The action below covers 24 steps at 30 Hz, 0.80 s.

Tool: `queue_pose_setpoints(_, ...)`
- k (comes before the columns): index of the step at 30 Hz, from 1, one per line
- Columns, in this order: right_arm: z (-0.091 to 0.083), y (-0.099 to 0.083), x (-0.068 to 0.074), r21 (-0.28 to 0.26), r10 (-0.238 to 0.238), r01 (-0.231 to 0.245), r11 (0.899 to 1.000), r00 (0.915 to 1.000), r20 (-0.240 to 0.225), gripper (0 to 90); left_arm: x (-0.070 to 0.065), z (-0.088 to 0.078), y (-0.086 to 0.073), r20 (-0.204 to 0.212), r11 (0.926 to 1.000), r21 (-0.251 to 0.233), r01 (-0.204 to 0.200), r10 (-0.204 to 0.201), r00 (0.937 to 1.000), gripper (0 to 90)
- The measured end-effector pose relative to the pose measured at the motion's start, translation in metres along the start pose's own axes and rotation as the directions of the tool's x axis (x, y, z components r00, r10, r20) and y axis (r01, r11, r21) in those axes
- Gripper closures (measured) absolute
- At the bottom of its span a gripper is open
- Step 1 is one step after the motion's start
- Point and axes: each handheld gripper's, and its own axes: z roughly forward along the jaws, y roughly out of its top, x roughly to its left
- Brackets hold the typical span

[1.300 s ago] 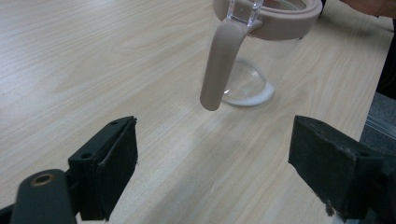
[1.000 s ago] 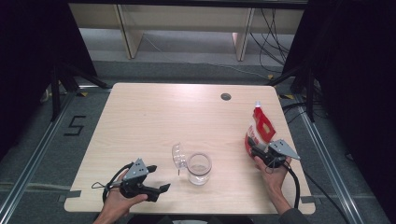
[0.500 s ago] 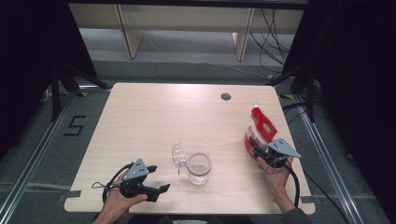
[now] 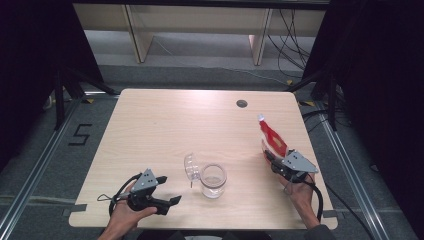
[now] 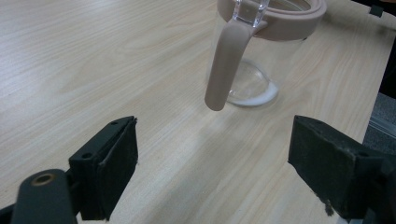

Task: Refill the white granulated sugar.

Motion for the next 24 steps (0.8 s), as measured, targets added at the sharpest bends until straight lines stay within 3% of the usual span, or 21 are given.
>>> queue_pose_setpoints(3, -0.004, 0.003, 0.001, -0.010, -0.025, 0.025, 1.000, 0.9996, -0.010, 55.4, 0.001, -0.001, 0.000, -0.013, 0.9999, 0.013, -0.010, 0.010, 0.9999, 15.5)
queue_pose_setpoints(5, -0.008, 0.005, 0.003, -0.008, -0.042, 0.042, 0.999, 0.9991, -0.009, 55.5, 0.001, 0.000, 0.000, -0.006, 1.0000, -0.007, 0.004, -0.004, 1.0000, 15.4)
queue_pose_setpoints(7, -0.011, 0.009, 0.004, -0.004, -0.088, 0.087, 0.996, 0.9961, -0.014, 55.5, 0.001, -0.001, 0.000, -0.006, 1.0000, 0.005, 0.006, -0.006, 1.0000, 15.5)
queue_pose_setpoints(9, -0.018, 0.016, 0.008, -0.004, -0.174, 0.174, 0.985, 0.9846, -0.019, 55.6, 0.001, 0.001, -0.002, -0.003, 0.9999, 0.004, 0.014, -0.014, 0.9999, 15.4)
queue_pose_setpoints(10, -0.018, 0.016, 0.008, -0.004, -0.174, 0.174, 0.985, 0.9846, -0.019, 55.6, 0.001, 0.001, -0.002, -0.003, 0.9999, 0.004, 0.014, -0.014, 0.9999, 15.4)
queue_pose_setpoints(11, -0.024, 0.019, 0.012, -0.005, -0.222, 0.222, 0.975, 0.9747, -0.023, 55.6, 0.002, 0.002, -0.003, -0.004, 0.9999, 0.007, 0.011, -0.011, 0.9999, 15.4)
queue_pose_setpoints(12, -0.024, 0.019, 0.012, -0.005, -0.222, 0.222, 0.975, 0.9747, -0.023, 55.6, 0.002, 0.002, -0.003, -0.004, 0.9999, 0.007, 0.011, -0.011, 0.9999, 15.4)
queue_pose_setpoints(13, -0.029, 0.021, 0.018, 0.006, -0.269, 0.269, 0.963, 0.9626, -0.032, 55.6, 0.001, 0.002, -0.003, -0.009, 0.9998, 0.020, 0.006, -0.006, 0.9999, 15.4)
queue_pose_setpoints(14, -0.029, 0.021, 0.018, 0.006, -0.269, 0.269, 0.963, 0.9626, -0.032, 55.6, 0.001, 0.002, -0.003, -0.009, 0.9998, 0.020, 0.006, -0.006, 0.9999, 15.4)
queue_pose_setpoints(16, -0.032, 0.022, 0.023, 0.008, -0.315, 0.316, 0.949, 0.9481, -0.042, 55.7, 0.000, 0.004, -0.004, 0.002, 0.9999, 0.000, 0.014, -0.014, 0.9999, 15.4)
queue_pose_setpoints(17, -0.033, 0.023, 0.026, 0.012, -0.359, 0.360, 0.933, 0.9317, -0.053, 55.7, -0.001, 0.004, -0.004, 0.001, 0.9998, -0.006, 0.021, -0.021, 0.9998, 15.4)
queue_pose_setpoints(18, -0.033, 0.023, 0.026, 0.012, -0.359, 0.360, 0.933, 0.9317, -0.053, 55.7, -0.001, 0.004, -0.004, 0.001, 0.9998, -0.006, 0.021, -0.021, 0.9998, 15.4)
queue_pose_setpoints(20, -0.034, 0.025, 0.031, 0.025, -0.441, 0.443, 0.896, 0.8959, -0.049, 55.8, 0.001, 0.002, -0.004, -0.003, 0.9999, 0.010, 0.008, -0.008, 1.0000, 15.4)
queue_pose_setpoints(21, -0.035, 0.025, 0.032, 0.027, -0.439, 0.440, 0.897, 0.8972, -0.051, 55.9, 0.001, 0.002, -0.004, -0.003, 0.9999, 0.011, 0.013, -0.013, 0.9999, 15.4)
queue_pose_setpoints(22, -0.036, 0.026, 0.033, 0.017, -0.461, 0.463, 0.886, 0.8853, -0.060, 55.9, 0.001, 0.001, -0.004, -0.002, 0.9998, 0.010, 0.016, -0.016, 0.9999, 15.5)
queue_pose_setpoints(24, -0.038, 0.027, 0.035, 0.027, -0.455, 0.457, 0.889, 0.8885, -0.059, 55.9, 0.001, 0.001, -0.005, -0.004, 0.9997, 0.015, 0.020, -0.019, 0.9998, 15.4)
